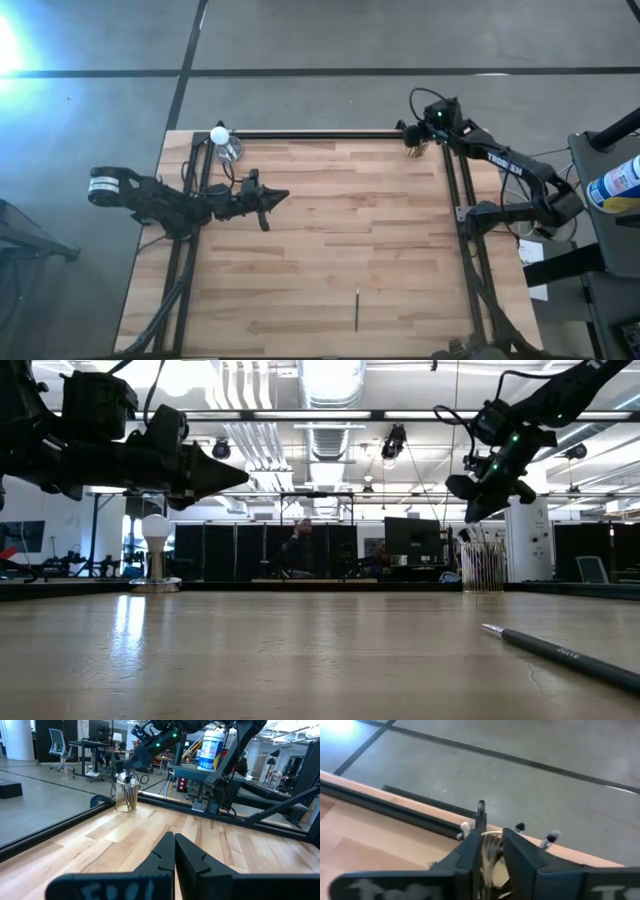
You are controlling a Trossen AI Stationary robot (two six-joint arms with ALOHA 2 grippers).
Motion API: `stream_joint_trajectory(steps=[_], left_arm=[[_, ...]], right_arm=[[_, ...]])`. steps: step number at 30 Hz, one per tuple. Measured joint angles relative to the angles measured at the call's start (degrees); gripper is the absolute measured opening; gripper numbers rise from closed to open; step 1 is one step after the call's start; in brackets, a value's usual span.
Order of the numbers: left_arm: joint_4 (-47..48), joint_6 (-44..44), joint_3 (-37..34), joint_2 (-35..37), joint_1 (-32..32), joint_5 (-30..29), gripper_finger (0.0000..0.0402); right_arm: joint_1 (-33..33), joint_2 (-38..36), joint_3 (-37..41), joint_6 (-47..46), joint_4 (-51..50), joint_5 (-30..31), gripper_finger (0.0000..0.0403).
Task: Sort items
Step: Put the black foundation brush into the gold holder, then put the liner brush into the gold holder
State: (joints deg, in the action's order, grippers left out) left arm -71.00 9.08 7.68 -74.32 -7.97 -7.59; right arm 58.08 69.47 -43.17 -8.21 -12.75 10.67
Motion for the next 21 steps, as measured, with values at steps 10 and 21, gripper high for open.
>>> stream_joint_trajectory(steps=[10, 21], left_arm=[[0.0, 0.0, 0.0, 0.0, 0.0, 0.0, 0.0005], [0.0, 0.0, 0.0, 0.0, 0.0, 0.0, 0.0005]], right_arm=[[-0.5, -2.8, -4.1, -1.2, -5.2, 0.0, 0.0130], [-13.1, -10.8, -4.0, -0.8, -7.7, -0.1, 0.0022]])
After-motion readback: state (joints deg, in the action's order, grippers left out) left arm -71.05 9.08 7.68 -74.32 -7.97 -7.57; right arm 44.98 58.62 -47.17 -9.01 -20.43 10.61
